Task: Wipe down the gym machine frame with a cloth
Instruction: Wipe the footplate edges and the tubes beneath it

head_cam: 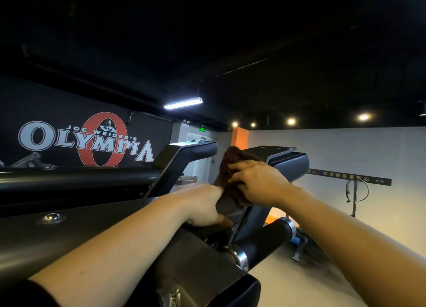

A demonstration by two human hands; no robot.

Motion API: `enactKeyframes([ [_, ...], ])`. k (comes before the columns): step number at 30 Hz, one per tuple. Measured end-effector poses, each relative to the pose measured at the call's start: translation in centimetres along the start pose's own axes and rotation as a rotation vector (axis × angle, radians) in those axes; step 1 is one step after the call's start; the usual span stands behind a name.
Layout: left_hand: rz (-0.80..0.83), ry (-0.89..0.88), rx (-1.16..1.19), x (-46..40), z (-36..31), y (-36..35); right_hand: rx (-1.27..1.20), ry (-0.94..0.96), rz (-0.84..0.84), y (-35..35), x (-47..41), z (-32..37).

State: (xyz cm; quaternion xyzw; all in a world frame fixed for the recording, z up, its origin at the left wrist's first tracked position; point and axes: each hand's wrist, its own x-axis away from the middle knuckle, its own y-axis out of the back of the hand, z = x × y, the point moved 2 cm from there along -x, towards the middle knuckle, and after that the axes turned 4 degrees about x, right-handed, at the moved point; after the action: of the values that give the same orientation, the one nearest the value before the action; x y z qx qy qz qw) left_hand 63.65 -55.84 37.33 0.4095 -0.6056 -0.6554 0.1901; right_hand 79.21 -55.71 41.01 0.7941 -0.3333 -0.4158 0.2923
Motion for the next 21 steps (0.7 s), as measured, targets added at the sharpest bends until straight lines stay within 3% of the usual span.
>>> enactKeyframes([
  [8,-0.099,-0.106,-0.043,-1.8,-1.5,1.2,-0.016,-0.098,-0.166,0.3,3.6,-3.0],
  [11,-0.198,-0.12,0.091,-4.2,-3.0,2.3,-0.027,-0.154,-0.124,1.0,1.8,-4.1],
  [14,-0.192,-0.102,0.147,-6.4,-3.9,2.7,-0.072,-0.144,-0.101,0.9,-0.5,-5.5],
  [18,-0.247,-0.152,0.218,-8.1,-3.5,1.6,-0.307,-0.213,-0.054,0.8,-2.5,-9.7],
  [21,-0.124,-0.121,0.208,-7.8,-1.1,0.1,-0.214,-0.212,0.082,0.9,-4.2,-11.8],
])
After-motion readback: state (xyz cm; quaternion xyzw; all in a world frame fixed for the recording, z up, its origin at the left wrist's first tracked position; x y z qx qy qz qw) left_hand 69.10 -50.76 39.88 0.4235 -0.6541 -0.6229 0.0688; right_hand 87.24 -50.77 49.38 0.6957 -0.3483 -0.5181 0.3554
